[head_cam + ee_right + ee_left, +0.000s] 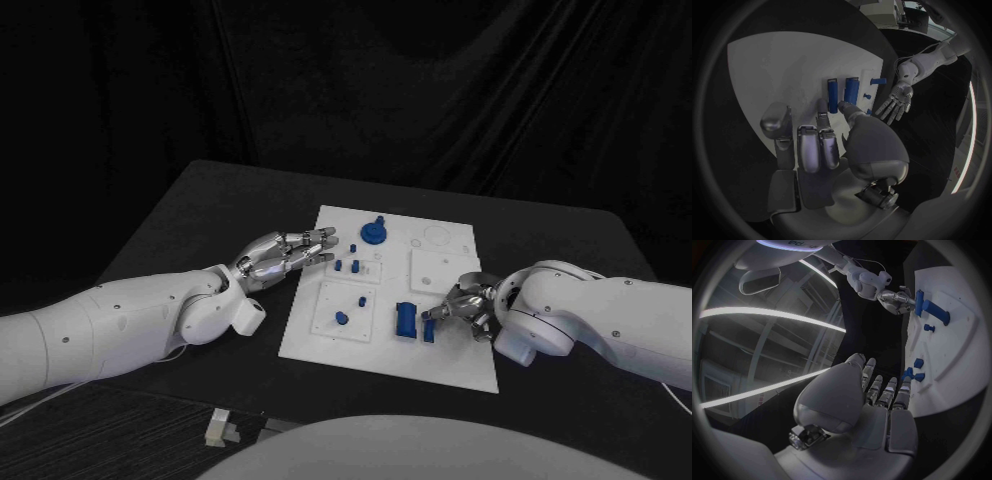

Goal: Assemble the parts on the task board

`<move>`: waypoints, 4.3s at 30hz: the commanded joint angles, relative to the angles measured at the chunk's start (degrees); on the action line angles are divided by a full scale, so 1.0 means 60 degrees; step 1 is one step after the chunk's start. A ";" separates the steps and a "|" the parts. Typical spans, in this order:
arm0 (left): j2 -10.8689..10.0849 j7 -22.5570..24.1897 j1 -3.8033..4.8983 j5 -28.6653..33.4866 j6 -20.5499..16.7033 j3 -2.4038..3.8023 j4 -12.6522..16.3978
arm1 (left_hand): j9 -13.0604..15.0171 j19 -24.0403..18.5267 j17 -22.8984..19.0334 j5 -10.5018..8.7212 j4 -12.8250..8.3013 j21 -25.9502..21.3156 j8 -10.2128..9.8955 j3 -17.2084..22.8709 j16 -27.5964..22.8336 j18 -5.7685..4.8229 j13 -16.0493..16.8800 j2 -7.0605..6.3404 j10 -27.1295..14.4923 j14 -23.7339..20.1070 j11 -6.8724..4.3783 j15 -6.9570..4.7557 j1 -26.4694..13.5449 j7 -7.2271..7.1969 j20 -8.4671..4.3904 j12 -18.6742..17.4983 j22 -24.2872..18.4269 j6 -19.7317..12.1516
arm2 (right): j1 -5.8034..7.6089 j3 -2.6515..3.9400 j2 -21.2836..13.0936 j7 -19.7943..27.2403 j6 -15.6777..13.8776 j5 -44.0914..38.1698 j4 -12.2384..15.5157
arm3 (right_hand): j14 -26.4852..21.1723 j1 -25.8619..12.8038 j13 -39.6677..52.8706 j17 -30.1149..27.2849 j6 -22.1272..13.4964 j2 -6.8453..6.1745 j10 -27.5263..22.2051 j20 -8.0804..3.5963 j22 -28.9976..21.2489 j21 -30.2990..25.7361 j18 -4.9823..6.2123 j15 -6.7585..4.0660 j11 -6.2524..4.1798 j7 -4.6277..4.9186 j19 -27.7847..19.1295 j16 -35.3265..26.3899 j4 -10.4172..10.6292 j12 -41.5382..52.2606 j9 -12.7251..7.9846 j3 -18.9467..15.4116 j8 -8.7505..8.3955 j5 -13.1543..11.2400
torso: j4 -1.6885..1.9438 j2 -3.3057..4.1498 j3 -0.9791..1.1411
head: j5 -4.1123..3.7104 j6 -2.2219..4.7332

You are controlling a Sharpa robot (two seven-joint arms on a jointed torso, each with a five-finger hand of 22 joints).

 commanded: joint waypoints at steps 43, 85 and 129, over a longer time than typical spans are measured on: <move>-0.0076 0.0130 -0.0151 0.0056 0.0075 0.0010 0.0060 | 0.0075 -0.0006 0.0094 0.0226 -0.0023 -0.0048 0.0159 0.0246 0.0176 -0.0153 0.0041 -0.0154 -0.0044 0.0063 0.0076 0.0075 0.0037 0.0095 -0.0024 0.0205 -0.0007 0.0056 | 0.0268 0.0001 -0.1376 0.1832 -0.2078 -0.1151 0.1356 | 0.0980 -0.2221 0.2462 0.2151 -0.0281 0.0631 0.1029 -0.0094 0.1557 0.1133 0.0005 -0.0114 -0.0041 -0.0114 0.0506 0.0429 0.2266 -0.0024 0.0048 -0.1788 0.0462 -0.0995 | -0.0005 -0.0009 0.0003 | 0.0074 0.0000; -0.0108 0.0113 -0.0156 0.0055 0.0128 0.0010 0.0057 | 0.0082 -0.0010 0.0094 0.0239 -0.0037 -0.0047 0.0181 0.0321 0.0183 -0.0138 0.0047 -0.0175 -0.0016 0.0069 0.0102 0.0055 0.0041 0.0115 -0.0025 0.0238 -0.0038 0.0099 | -0.0309 -0.0001 -0.0763 0.1335 -0.0643 -0.1586 0.1041 | 0.0938 -0.2040 0.2462 0.1957 -0.0576 0.1383 0.1029 0.0179 0.1534 0.1241 0.0026 0.0149 0.0271 0.0199 0.0402 0.0354 0.2258 -0.0024 -0.1203 -0.3017 -0.0469 -0.1582 | 0.0004 -0.0003 0.0000 | 0.0092 0.0000; -0.0236 0.0508 -0.0167 0.0056 -0.0222 0.0010 0.0232 | 0.0107 0.0154 0.0119 0.0230 -0.0050 0.0019 0.0265 0.0469 0.0339 -0.0081 0.0076 -0.0329 0.0146 0.0176 0.0196 0.0048 0.0002 0.0182 -0.0023 0.0469 0.0157 0.0342 | -0.0538 -0.0002 -0.1560 0.4015 -0.4824 -0.6720 0.1841 | 0.0872 -0.1525 0.2462 0.1552 -0.0737 0.2246 0.1029 -0.0028 0.1576 0.1430 -0.0014 -0.0049 0.0162 0.0126 0.0423 0.0189 0.2254 -0.0024 -0.2671 -0.4878 -0.1070 -0.1406 | -0.0003 -0.0004 0.0000 | 0.0126 0.0000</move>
